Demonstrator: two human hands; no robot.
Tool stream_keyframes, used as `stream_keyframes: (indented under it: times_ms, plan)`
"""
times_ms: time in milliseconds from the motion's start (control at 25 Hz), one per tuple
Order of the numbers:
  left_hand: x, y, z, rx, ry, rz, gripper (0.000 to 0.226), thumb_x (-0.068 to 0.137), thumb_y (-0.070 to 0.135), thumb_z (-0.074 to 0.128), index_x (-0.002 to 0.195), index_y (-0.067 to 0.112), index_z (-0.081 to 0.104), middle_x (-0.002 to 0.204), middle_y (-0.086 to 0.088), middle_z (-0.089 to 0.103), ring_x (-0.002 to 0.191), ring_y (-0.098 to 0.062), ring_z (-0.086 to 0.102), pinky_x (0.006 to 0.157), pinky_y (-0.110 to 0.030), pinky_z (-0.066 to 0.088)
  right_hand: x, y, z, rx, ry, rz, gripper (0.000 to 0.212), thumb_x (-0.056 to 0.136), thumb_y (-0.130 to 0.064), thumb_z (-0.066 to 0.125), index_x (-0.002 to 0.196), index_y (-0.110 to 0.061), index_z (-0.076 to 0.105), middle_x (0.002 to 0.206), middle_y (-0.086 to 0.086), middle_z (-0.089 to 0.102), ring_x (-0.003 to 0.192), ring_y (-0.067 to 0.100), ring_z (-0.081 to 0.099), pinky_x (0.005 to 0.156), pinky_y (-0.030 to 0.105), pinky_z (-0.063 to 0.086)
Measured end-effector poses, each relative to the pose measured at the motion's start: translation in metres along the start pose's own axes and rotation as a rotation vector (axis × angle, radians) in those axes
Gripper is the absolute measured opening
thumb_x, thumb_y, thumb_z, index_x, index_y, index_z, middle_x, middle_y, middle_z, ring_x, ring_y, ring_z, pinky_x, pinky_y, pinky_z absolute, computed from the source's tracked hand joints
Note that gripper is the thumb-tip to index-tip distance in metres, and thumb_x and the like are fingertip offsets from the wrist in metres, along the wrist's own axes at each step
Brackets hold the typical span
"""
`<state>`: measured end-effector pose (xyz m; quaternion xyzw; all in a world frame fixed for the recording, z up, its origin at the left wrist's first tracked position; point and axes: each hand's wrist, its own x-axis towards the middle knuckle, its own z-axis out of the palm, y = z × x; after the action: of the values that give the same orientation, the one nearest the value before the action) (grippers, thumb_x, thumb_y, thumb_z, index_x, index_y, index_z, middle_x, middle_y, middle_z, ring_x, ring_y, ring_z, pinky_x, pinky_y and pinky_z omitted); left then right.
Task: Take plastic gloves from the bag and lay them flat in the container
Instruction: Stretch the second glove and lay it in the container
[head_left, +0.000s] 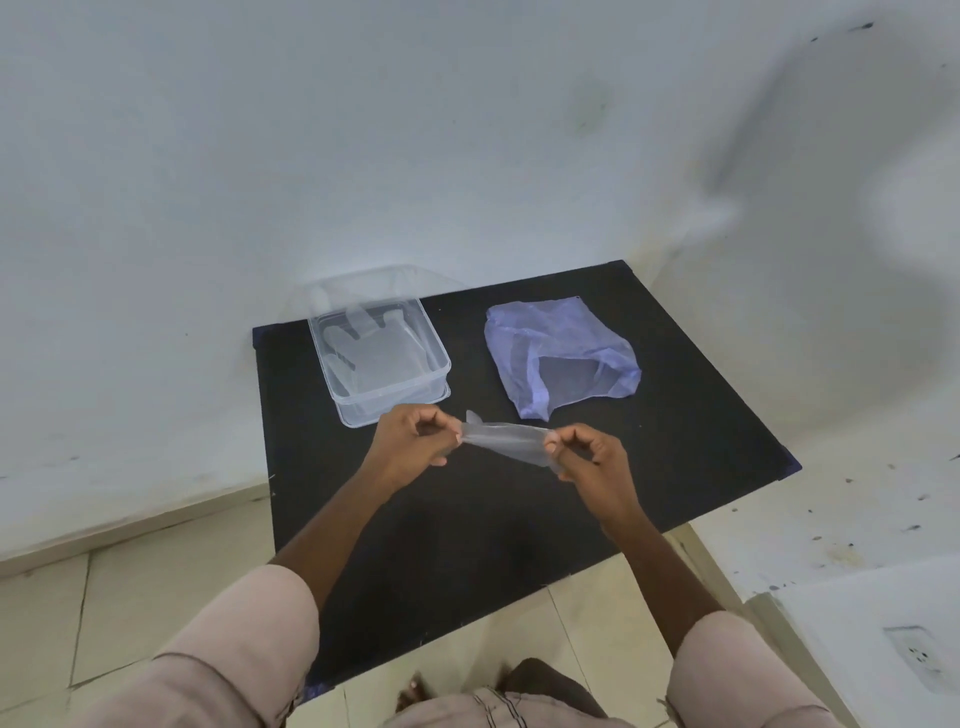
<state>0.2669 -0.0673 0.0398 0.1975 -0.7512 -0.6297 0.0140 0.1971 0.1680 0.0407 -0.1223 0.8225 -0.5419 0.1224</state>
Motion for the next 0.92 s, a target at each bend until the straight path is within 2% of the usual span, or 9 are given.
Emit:
stream_keyframes:
  times_ms: [160, 280, 400, 520, 640, 720, 800, 920]
  plan:
    - [0.006, 0.01, -0.003, -0.156, 0.047, -0.002, 0.012, 0.083, -0.005, 0.06, 0.083, -0.016, 0.061, 0.096, -0.013, 0.075, 0.085, -0.035, 0.065, 0.061, -0.025, 0.058, 0.01, -0.022, 0.006, 0.135, -0.038, 0.015, 0.006, 0.087, -0.016, 0.065, 0.082, -0.016, 0.067, 0.095, 0.008, 0.069, 0.089, 0.025, 0.068, 0.062, 0.024, 0.058]
    - [0.012, 0.02, -0.005, -0.235, 0.075, 0.013, 0.015, 0.087, -0.005, 0.058, 0.08, -0.018, 0.057, 0.088, -0.019, 0.07, 0.083, -0.025, 0.073, 0.059, -0.022, 0.059, 0.025, -0.039, 0.008, 0.233, -0.091, 0.041, 0.015, 0.09, -0.007, 0.059, 0.077, -0.013, 0.063, 0.094, 0.009, 0.066, 0.091, 0.025, 0.065, 0.064, 0.029, 0.059]
    - [0.021, 0.028, -0.008, -0.302, 0.077, 0.023, 0.015, 0.09, -0.006, 0.053, 0.082, -0.019, 0.054, 0.077, -0.01, 0.075, 0.075, -0.022, 0.076, 0.061, -0.024, 0.059, 0.047, -0.048, 0.008, 0.32, -0.166, 0.032, 0.017, 0.093, -0.005, 0.052, 0.079, -0.008, 0.06, 0.094, 0.014, 0.07, 0.089, 0.027, 0.07, 0.067, 0.032, 0.061]
    - [0.034, 0.041, -0.013, -0.343, 0.118, 0.01, 0.007, 0.087, -0.005, 0.059, 0.089, -0.011, 0.059, 0.078, -0.012, 0.076, 0.072, -0.024, 0.075, 0.063, -0.028, 0.06, 0.078, -0.057, 0.009, 0.339, -0.239, 0.047, 0.014, 0.096, -0.007, 0.048, 0.085, -0.004, 0.057, 0.089, 0.018, 0.074, 0.079, 0.028, 0.073, 0.069, 0.031, 0.061]
    - [0.052, 0.056, -0.017, -0.313, 0.184, -0.018, 0.015, 0.081, -0.003, 0.069, 0.095, 0.004, 0.071, 0.078, -0.013, 0.074, 0.068, -0.022, 0.072, 0.062, -0.026, 0.06, 0.115, -0.07, 0.014, 0.332, -0.316, 0.101, 0.016, 0.096, -0.005, 0.046, 0.084, -0.006, 0.057, 0.08, 0.018, 0.07, 0.07, 0.023, 0.071, 0.071, 0.035, 0.059]
    - [0.062, 0.065, -0.02, -0.29, 0.22, -0.036, 0.012, 0.085, 0.005, 0.069, 0.095, 0.0, 0.073, 0.078, -0.015, 0.072, 0.068, -0.021, 0.07, 0.063, -0.026, 0.058, 0.14, -0.077, 0.016, 0.321, -0.384, 0.11, 0.019, 0.096, -0.004, 0.045, 0.082, -0.008, 0.057, 0.079, 0.018, 0.068, 0.069, 0.024, 0.07, 0.072, 0.037, 0.057]
    - [0.071, 0.074, -0.026, -0.299, 0.275, -0.054, 0.02, 0.088, 0.012, 0.066, 0.096, -0.006, 0.071, 0.079, -0.016, 0.07, 0.07, -0.023, 0.07, 0.066, -0.027, 0.058, 0.166, -0.086, 0.017, 0.314, -0.459, 0.077, 0.022, 0.096, -0.003, 0.045, 0.077, -0.009, 0.056, 0.079, 0.018, 0.071, 0.072, 0.029, 0.072, 0.067, 0.033, 0.059]
    - [0.087, 0.091, -0.044, -0.282, 0.394, -0.108, 0.023, 0.09, 0.02, 0.064, 0.098, -0.001, 0.072, 0.083, -0.014, 0.074, 0.076, -0.024, 0.074, 0.069, -0.028, 0.06, 0.201, -0.107, 0.027, 0.287, -0.526, 0.047, 0.023, 0.094, -0.005, 0.047, 0.074, -0.013, 0.055, 0.083, 0.02, 0.073, 0.075, 0.03, 0.073, 0.061, 0.028, 0.056]
